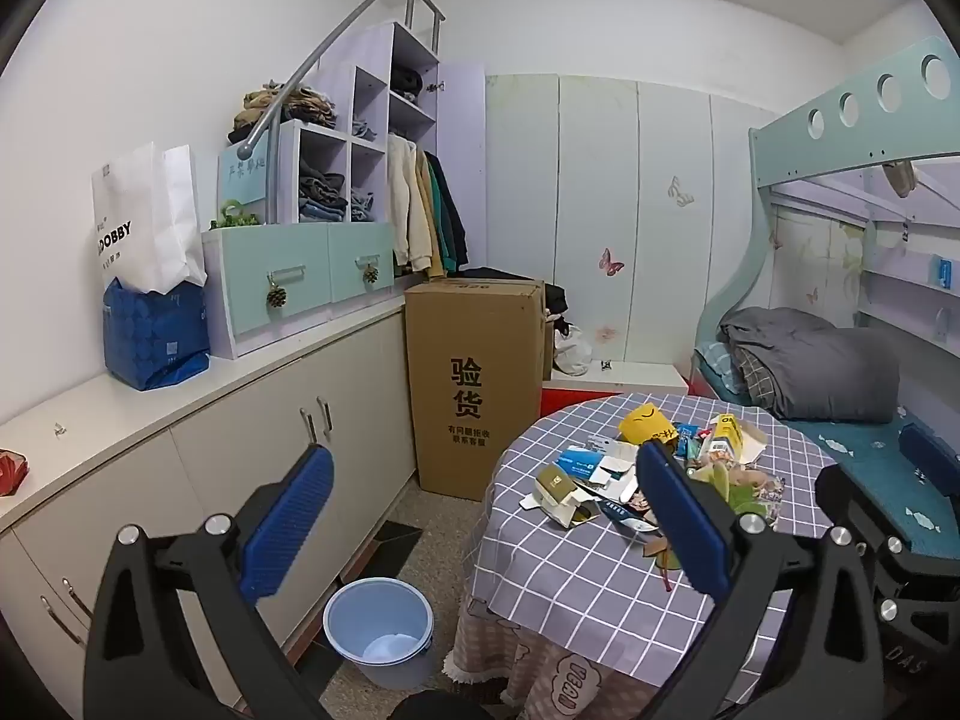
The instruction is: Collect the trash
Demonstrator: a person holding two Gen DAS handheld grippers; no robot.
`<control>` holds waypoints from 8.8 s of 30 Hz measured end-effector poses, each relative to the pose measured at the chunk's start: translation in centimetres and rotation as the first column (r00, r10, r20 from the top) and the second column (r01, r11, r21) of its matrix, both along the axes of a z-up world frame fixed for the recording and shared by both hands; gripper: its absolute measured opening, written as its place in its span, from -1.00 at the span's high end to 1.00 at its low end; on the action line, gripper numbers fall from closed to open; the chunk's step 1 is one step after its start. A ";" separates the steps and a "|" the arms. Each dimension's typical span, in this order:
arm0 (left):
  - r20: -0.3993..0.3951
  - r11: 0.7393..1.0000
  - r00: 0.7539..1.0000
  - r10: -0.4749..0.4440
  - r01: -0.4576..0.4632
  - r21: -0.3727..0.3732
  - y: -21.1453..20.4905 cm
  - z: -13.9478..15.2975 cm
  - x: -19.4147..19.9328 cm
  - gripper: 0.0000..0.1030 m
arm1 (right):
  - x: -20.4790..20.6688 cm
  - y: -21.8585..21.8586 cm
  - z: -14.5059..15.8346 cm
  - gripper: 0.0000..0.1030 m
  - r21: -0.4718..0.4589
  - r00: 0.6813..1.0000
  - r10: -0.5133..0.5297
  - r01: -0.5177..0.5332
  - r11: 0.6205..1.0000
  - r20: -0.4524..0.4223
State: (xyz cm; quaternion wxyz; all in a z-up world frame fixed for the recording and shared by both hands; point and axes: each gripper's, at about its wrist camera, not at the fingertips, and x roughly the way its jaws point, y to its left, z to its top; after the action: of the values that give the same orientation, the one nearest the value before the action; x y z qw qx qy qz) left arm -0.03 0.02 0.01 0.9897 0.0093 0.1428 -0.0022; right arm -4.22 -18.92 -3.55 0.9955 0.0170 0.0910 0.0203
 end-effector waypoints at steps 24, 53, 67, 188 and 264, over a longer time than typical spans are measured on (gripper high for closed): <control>-0.003 1.000 1.000 -0.005 0.005 0.002 0.0 0.0 0.0 -0.92 | 0.6 0.4 -0.5 -0.88 0.002 1.000 0.009 -0.009 1.000 -0.004; -0.007 1.000 1.000 -0.004 0.004 0.006 -0.4 -0.4 0.4 -0.92 | 0.7 0.2 -1.2 -0.88 0.016 1.000 0.023 -0.023 1.000 -0.017; -0.016 1.000 1.000 -0.006 0.006 0.008 -0.7 -1.8 0.3 -0.92 | 0.5 0.2 -1.6 -0.88 0.020 0.999 0.026 -0.026 0.999 -0.025; -0.236 0.951 0.949 -0.208 0.139 -0.278 1.6 -10.4 19.2 0.79 | 20.7 -4.4 -5.0 0.87 -0.010 0.937 0.061 -0.068 0.998 -0.343; -0.405 0.942 0.914 0.012 -0.147 -0.302 11.8 -12.0 24.0 -0.66 | 27.3 10.3 -6.2 -0.65 0.118 0.919 0.201 -0.171 0.978 -0.339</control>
State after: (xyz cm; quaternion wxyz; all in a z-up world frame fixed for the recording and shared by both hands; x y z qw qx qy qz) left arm 23.95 11.81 -11.98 0.9269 -0.1610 0.3387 0.0132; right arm 23.11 -8.60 -9.79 0.9553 0.0545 0.2666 0.1154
